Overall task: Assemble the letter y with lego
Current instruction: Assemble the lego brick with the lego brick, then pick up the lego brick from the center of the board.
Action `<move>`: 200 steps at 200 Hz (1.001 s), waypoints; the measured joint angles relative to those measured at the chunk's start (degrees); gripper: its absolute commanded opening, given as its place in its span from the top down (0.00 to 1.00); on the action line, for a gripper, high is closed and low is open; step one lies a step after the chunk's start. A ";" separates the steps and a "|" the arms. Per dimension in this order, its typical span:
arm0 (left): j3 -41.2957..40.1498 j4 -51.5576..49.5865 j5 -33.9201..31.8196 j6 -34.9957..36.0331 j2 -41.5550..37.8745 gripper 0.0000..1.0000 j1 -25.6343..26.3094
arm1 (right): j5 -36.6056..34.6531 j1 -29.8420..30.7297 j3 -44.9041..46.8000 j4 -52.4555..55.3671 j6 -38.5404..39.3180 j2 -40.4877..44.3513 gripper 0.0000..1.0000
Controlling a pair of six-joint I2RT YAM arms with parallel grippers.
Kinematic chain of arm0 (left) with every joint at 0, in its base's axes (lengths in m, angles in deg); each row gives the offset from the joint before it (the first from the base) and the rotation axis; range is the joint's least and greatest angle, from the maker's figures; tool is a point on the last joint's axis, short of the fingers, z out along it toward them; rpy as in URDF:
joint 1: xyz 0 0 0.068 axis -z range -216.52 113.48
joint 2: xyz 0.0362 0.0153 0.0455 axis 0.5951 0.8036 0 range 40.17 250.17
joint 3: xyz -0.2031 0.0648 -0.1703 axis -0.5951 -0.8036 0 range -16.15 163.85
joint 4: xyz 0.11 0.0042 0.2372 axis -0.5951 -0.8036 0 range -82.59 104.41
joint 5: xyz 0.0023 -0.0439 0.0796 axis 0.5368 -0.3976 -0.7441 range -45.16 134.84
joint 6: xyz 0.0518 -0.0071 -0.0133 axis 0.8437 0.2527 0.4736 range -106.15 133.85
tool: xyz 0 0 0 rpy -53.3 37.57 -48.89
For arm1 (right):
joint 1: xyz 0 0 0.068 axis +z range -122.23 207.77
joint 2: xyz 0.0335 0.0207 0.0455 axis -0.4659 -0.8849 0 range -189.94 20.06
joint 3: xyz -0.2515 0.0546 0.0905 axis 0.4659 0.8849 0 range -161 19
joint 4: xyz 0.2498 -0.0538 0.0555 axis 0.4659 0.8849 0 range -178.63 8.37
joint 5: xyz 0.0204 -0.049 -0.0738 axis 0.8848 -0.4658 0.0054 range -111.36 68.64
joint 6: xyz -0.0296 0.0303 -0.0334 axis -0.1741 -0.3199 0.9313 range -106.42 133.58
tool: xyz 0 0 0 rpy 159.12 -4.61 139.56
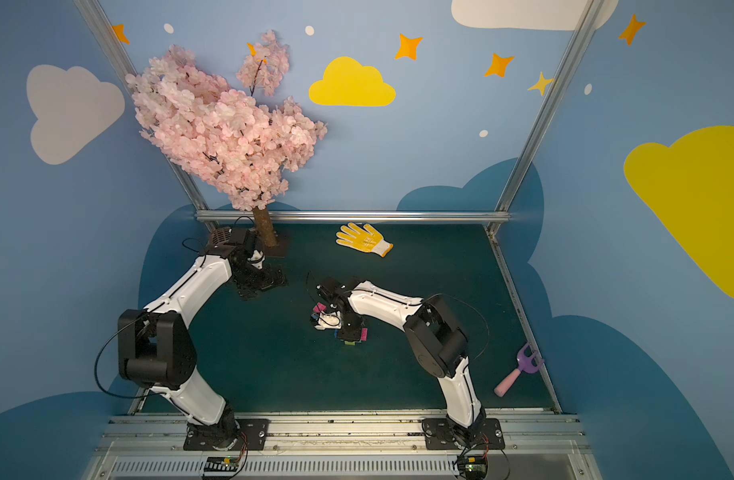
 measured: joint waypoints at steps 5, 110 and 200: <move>0.00 0.00 0.00 0.00 0.00 0.00 0.00 | 0.07 -0.07 0.04 -0.04 0.04 0.02 1.00; 0.00 0.00 0.00 0.00 0.00 0.00 0.02 | 2.40 -0.87 1.31 -1.73 0.96 0.83 1.00; 0.00 0.02 0.00 0.00 0.00 0.00 0.00 | 3.34 -1.57 1.07 -2.99 0.50 0.11 1.00</move>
